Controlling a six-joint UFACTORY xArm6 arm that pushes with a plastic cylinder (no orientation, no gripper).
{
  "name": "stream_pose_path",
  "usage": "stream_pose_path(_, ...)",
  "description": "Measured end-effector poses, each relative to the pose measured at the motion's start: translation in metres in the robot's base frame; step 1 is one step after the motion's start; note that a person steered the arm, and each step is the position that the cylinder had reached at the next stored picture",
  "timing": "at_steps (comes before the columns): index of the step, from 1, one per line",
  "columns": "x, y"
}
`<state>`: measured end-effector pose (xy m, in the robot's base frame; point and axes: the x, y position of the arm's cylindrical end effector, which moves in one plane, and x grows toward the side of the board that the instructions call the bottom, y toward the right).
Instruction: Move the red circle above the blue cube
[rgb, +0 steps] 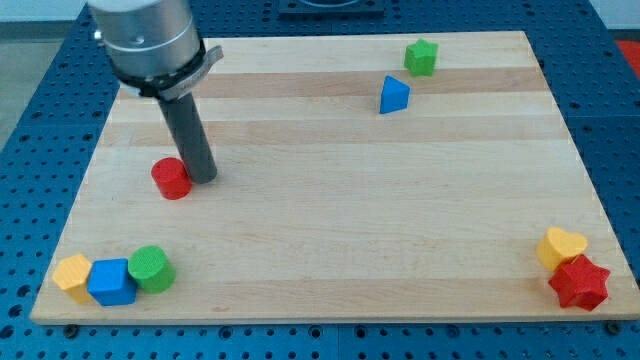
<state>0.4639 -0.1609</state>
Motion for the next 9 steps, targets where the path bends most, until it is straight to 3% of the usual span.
stream_pose_path(1,0.013,-0.016)
stream_pose_path(3,-0.031,-0.016)
stream_pose_path(6,-0.021,-0.07)
stream_pose_path(9,0.003,-0.05)
